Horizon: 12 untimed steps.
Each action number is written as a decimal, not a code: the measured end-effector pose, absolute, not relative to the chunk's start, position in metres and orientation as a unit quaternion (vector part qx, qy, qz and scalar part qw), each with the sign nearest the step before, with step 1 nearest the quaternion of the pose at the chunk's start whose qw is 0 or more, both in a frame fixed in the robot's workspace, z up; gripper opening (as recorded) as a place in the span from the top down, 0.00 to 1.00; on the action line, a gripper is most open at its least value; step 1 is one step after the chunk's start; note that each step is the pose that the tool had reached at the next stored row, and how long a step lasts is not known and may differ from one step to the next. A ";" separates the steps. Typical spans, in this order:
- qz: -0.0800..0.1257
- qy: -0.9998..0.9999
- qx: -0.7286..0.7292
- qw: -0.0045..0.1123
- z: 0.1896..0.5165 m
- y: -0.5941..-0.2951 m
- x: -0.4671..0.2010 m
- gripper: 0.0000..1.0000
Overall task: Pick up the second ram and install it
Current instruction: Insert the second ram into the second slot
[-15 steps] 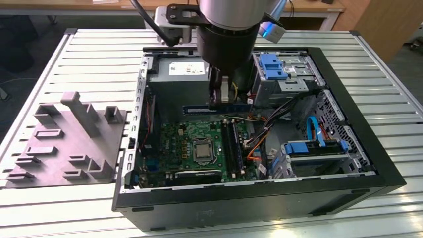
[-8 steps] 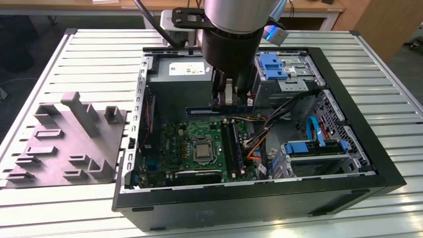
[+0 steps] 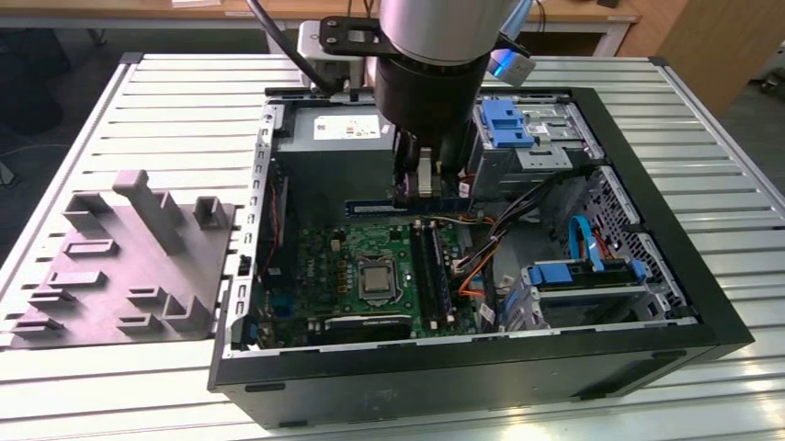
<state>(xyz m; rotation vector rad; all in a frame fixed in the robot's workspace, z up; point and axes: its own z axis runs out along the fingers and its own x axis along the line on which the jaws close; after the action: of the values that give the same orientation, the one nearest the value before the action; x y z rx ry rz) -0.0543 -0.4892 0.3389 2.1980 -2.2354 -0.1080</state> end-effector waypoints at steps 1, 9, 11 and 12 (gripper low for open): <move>-0.034 -0.713 0.701 0.002 0.339 -0.489 -0.054 0.89; -0.034 -0.715 0.699 0.002 0.339 -0.489 -0.054 0.89; -0.034 -0.722 0.691 0.002 0.339 -0.489 -0.054 0.89; -0.034 -0.728 0.685 0.002 0.338 -0.489 -0.054 0.89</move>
<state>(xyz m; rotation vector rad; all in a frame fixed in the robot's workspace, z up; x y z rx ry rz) -0.0543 -0.4892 0.3385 2.1487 -2.2850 -0.1083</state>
